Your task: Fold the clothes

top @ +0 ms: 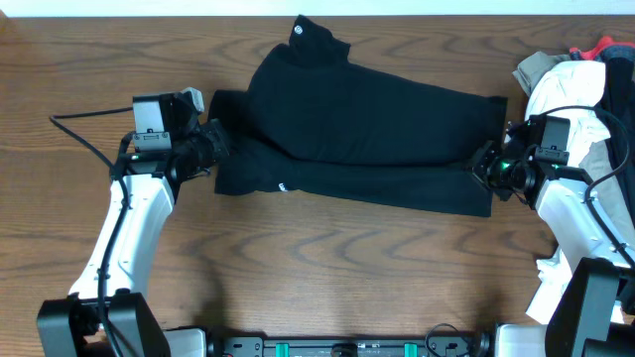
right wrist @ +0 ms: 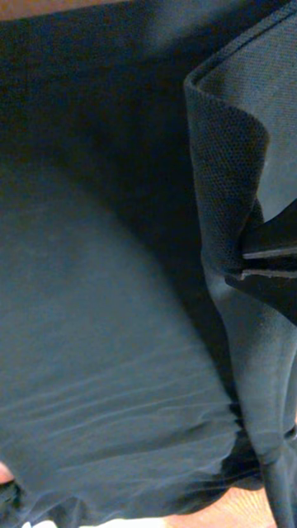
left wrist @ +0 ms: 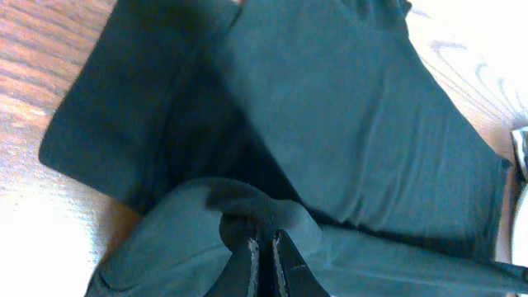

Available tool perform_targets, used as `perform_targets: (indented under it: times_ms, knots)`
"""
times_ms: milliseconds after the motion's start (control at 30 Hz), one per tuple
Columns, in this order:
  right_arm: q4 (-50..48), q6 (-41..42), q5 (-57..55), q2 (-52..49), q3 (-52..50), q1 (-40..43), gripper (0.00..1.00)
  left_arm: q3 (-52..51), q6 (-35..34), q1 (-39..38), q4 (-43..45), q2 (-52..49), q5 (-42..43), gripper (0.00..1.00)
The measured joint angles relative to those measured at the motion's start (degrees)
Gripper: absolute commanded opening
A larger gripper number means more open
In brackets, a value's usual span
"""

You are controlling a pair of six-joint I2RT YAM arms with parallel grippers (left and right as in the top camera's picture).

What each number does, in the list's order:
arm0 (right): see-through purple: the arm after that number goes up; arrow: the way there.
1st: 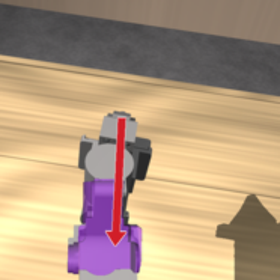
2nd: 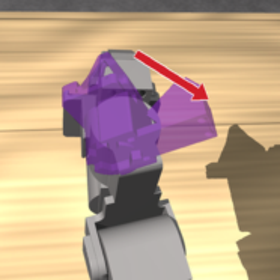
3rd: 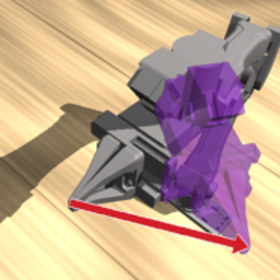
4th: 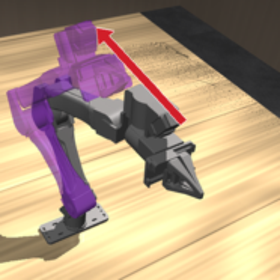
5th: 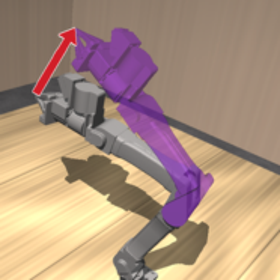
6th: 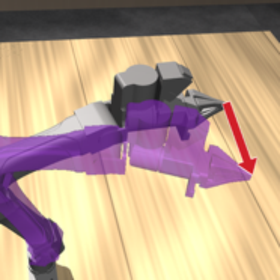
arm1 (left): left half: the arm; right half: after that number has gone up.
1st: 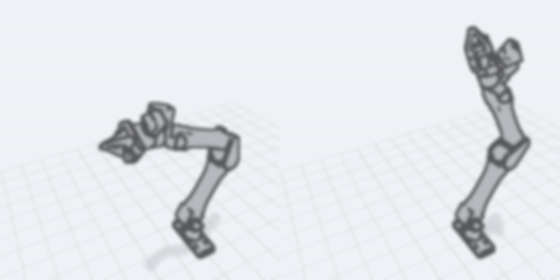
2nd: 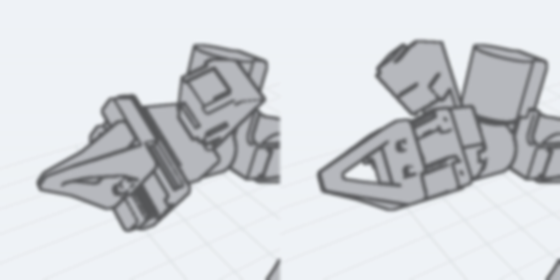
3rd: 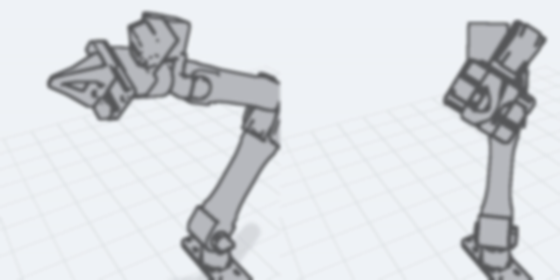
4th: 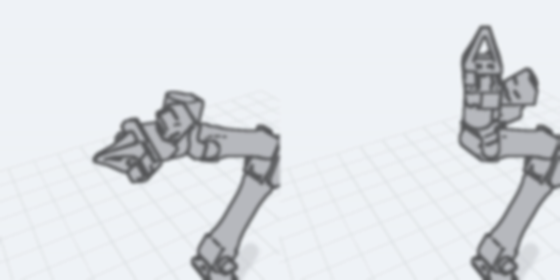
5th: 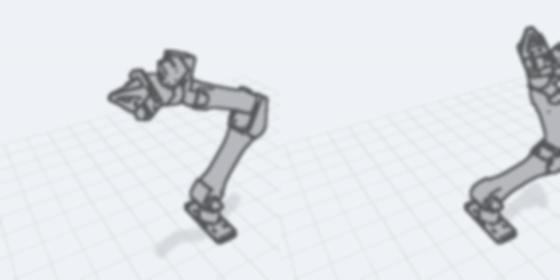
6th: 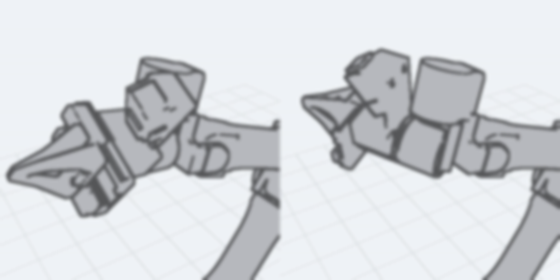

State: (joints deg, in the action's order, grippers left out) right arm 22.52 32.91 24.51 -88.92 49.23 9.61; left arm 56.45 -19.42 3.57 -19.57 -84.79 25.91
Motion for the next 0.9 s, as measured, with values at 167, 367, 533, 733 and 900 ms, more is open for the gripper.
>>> perform_targets:
  times_ms: [167,367,533,733,900]
  knots:
    - [-1.1,0.5,-1.0,0.0,0.0,0.0,0.03,0.0,0.0,0.0,3.4,-0.2,-1.5,0.06]
    - [-1.4,0.8,-2.5,-0.4,0.0,0.0,0.02,0.0,0.0,0.0,6.3,-0.3,-2.2,0.06]
    - [-1.4,1.0,-3.3,-1.9,0.0,0.0,0.01,0.0,0.3,0.0,8.3,-0.3,-2.3,0.06]
    - [-1.5,1.0,-4.7,-3.3,0.0,0.0,0.01,0.0,0.4,0.0,10.8,-2.0,-2.3,0.06]
    - [-2.2,1.0,-5.0,-3.3,0.0,0.0,0.02,0.0,0.4,0.0,12.1,-4.8,-2.3,0.06]
